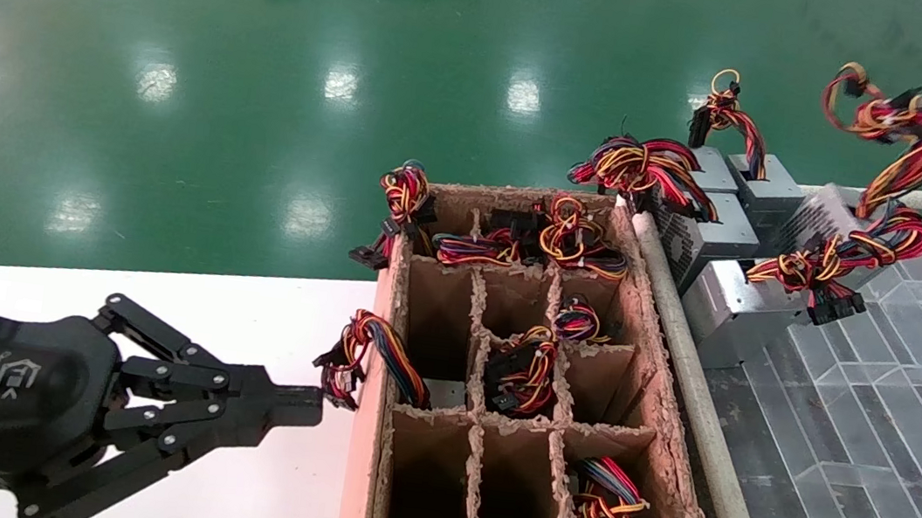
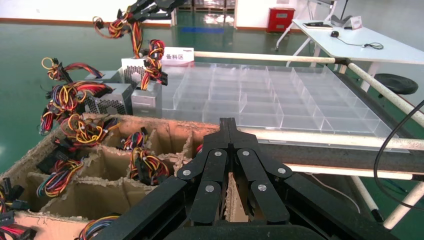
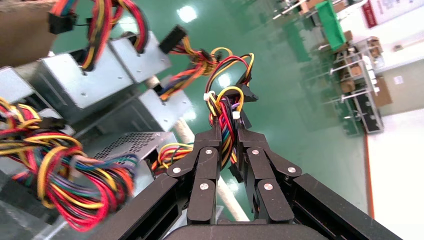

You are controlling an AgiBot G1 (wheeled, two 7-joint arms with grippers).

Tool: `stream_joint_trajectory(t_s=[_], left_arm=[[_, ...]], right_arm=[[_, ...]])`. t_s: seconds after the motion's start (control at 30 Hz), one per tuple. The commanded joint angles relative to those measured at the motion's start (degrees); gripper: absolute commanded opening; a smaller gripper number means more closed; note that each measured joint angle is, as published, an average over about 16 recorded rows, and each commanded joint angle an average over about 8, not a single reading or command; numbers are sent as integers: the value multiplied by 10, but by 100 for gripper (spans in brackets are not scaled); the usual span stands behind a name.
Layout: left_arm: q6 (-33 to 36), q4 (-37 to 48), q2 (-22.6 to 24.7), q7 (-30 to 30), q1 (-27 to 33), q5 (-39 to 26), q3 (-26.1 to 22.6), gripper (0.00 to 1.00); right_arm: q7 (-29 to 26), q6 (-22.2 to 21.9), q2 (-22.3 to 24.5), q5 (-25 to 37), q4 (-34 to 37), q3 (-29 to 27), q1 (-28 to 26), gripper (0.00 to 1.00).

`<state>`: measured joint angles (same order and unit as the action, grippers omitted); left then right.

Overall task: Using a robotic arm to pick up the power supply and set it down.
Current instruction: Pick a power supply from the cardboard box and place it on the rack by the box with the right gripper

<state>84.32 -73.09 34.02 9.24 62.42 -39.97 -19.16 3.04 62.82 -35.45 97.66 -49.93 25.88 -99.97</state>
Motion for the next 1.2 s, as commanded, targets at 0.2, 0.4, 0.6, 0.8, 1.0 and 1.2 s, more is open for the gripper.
stream_joint_trajectory(t_s=[0.2, 0.4, 0.6, 0.8, 1.0, 1.2], left_arm=[[0, 0, 0, 0, 0, 0, 0, 0], [0, 0, 0, 0, 0, 0, 0, 0], [0, 0, 0, 0, 0, 0, 0, 0], [0, 0, 0, 0, 0, 0, 0, 0], [0, 0, 0, 0, 0, 0, 0, 0], [0, 0, 0, 0, 0, 0, 0, 0]], right_arm=[[5, -10, -26, -7, 16, 3, 13, 0], [23, -23, -51, -15, 39, 2, 13, 0], [34, -22, -66, -16, 58, 5, 9, 0], [36, -1, -73, -6, 79, 16, -1, 0], [38, 17, -79, 2, 95, 24, -18, 28], [40, 25, -83, 0, 104, 25, -25, 98]])
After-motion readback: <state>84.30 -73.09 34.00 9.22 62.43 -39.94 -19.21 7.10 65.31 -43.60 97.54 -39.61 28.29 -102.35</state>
